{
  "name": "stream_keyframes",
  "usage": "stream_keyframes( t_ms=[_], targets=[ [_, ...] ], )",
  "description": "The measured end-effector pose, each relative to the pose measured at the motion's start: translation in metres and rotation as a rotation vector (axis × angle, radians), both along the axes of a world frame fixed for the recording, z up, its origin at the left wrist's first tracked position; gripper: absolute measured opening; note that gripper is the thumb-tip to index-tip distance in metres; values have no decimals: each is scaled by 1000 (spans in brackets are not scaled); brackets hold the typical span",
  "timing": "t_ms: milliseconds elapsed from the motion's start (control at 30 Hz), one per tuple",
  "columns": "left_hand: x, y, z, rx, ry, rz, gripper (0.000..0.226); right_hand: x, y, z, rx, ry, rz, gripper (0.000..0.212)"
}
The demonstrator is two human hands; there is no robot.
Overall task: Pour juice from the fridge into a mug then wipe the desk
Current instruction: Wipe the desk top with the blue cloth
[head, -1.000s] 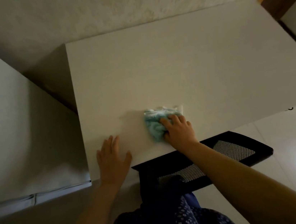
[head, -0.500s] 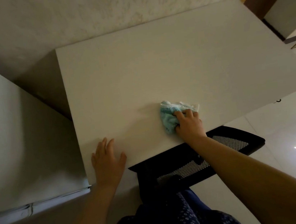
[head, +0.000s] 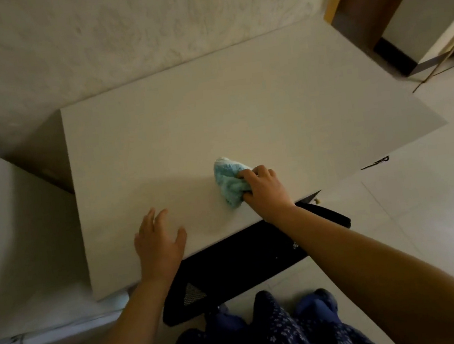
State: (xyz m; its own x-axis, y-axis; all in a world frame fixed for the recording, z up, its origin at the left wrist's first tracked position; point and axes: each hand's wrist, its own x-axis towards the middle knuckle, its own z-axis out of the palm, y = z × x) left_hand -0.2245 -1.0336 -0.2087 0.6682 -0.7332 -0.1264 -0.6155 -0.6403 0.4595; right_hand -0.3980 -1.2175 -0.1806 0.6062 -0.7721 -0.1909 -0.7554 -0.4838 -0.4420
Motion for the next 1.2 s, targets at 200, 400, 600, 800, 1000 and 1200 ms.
stream_keyframes(
  t_ms=[200,400,600,800,1000,1200],
  targets=[
    [-89,-70,24,-137,-42,68,53,-95,-62,31,-68,-111,29,43],
    [-184,-152,36,-200,-52,17,53,-202,-135,62,-139,-117,28,43],
    [-256,-228,52,-234,-51,-99,55,-278,-198,72,-169,-150,-61,42],
    [-285,-301,51,-231,-23,-144,57,-329,-268,62,-196,-96,-98,40],
    [-314,-383,32,-230,64,-214,56,-366,-338,57,-210,34,-51,42],
    [-332,-430,24,-190,45,-230,56,-363,-381,34,-137,113,61,39]
  ],
)
